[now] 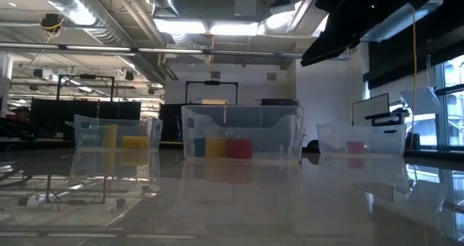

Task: Sort blocks by size
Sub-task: Put the green square block into the bottom transparent bin, then put the blue square block into the bottom transparent bin, then put the yellow square block into the bottom transparent bin

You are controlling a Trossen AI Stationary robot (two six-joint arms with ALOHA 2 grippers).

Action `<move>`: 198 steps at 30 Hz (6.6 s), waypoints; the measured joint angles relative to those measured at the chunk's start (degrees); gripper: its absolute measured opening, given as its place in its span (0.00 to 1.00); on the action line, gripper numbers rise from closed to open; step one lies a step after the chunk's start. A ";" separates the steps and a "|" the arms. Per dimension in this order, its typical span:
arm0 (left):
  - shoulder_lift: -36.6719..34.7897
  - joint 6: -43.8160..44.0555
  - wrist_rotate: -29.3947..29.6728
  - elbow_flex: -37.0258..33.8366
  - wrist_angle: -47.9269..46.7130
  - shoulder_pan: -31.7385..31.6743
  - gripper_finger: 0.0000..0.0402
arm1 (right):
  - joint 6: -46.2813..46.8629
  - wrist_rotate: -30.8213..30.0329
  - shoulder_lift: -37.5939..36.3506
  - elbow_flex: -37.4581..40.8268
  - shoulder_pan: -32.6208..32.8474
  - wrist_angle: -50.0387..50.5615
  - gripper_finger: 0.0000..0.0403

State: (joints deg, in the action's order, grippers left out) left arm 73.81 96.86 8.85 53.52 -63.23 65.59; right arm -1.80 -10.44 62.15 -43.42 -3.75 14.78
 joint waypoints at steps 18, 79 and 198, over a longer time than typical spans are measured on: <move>-6.74 -27.83 42.21 0.04 5.89 -19.78 0.32 | 0.00 0.00 0.00 0.00 -0.02 -0.04 0.70; 12.48 -92.91 13.57 -22.56 98.58 -62.48 0.57 | 31.37 10.29 -0.02 -7.71 13.31 29.10 0.70; -7.73 -83.62 18.51 -25.20 77.17 -46.78 0.57 | 30.40 -9.86 38.32 -29.34 10.62 22.56 0.66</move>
State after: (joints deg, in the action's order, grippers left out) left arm 66.08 13.24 27.35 28.32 13.94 18.81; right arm 28.60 -20.29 100.47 -72.76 6.87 37.34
